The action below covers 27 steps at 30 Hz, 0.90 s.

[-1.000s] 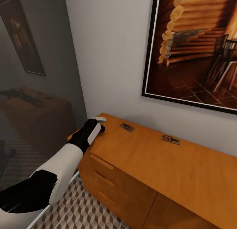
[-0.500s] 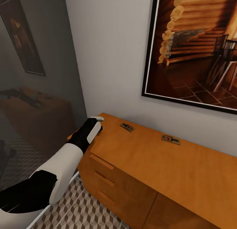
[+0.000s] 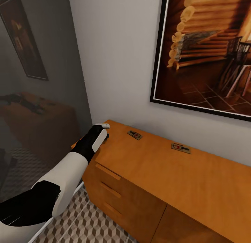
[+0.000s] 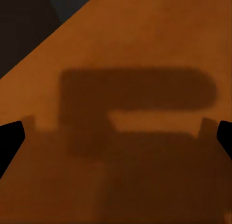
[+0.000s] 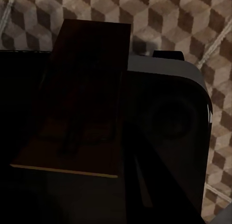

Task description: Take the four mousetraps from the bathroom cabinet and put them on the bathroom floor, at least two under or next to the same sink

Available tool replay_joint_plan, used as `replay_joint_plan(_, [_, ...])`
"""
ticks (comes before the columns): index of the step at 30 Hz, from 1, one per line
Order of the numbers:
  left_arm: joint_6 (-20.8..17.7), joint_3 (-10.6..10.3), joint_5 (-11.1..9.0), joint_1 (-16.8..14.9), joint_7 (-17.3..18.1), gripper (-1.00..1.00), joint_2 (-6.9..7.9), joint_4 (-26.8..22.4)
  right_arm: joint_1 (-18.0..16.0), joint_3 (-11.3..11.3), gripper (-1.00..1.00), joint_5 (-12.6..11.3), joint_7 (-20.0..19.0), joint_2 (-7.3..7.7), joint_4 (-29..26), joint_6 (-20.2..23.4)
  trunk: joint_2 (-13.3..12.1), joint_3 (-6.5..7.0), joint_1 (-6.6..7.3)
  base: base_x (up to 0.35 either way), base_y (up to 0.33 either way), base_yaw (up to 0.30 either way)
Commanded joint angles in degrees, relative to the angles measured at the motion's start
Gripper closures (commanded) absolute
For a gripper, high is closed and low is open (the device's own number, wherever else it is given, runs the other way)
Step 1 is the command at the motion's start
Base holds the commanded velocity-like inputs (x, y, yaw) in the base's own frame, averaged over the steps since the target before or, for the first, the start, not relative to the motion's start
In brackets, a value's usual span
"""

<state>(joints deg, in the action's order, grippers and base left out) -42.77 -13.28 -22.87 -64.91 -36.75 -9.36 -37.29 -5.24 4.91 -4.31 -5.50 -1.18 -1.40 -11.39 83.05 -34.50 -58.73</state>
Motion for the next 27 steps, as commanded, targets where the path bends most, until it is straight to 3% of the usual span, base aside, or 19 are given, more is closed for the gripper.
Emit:
replay_joint_plan(1, [-0.1,-0.3,-0.6,0.0,-0.4,-1.00,0.04,-0.1,0.0,0.5,1.00,-0.7,-0.3,0.00,0.1,-0.2,0.0,-0.05,0.00,0.000,0.000,0.000])
replay_joint_plan(3, [-0.2,-0.3,-0.6,0.0,0.4,-1.00,0.04,-0.2,0.0,0.5,1.00,-0.6,-0.3,-0.01,0.1,-0.2,0.0,-0.05,0.00,0.000,0.000,0.000])
replay_joint_plan(6, [-0.3,-1.5,-0.6,0.0,6.0,-1.00,0.07,-0.9,0.0,0.5,1.00,-0.7,-0.3,-0.04,0.0,-0.2,0.0,-0.05,0.00,0.000,0.000,0.000])
replay_joint_plan(9, [-0.3,-3.8,-0.6,0.0,19.0,-1.00,0.35,-3.5,0.0,0.5,1.00,-0.7,-0.3,-0.05,0.0,-0.2,0.0,-0.05,0.00,0.000,0.000,0.000])
replay_joint_plan(12, [-0.4,-6.0,-0.5,0.0,26.5,-1.00,0.63,-4.9,0.0,0.5,1.00,-0.6,-0.3,-0.01,0.0,-0.2,0.0,-0.05,0.00,0.000,0.000,0.000])
replay_joint_plan(14, [-0.5,-9.2,-0.4,0.0,31.0,-1.00,1.06,-5.8,0.0,0.5,1.00,-0.6,-0.3,0.02,0.0,-0.2,0.0,-0.05,0.00,0.000,0.000,0.000])
replay_joint_plan(18, [-0.5,-14.2,-0.4,0.0,34.4,-1.00,1.86,-6.3,0.0,0.4,1.00,-0.6,-0.3,0.08,0.0,-0.2,0.0,-0.05,0.00,0.000,0.000,0.000])
replay_joint_plan(27, [-0.5,-16.3,-0.3,0.0,38.3,-1.00,4.18,-7.2,0.0,0.3,1.00,-0.7,-0.3,0.33,-0.8,-0.2,0.0,-0.05,0.00,0.000,0.000,0.000])
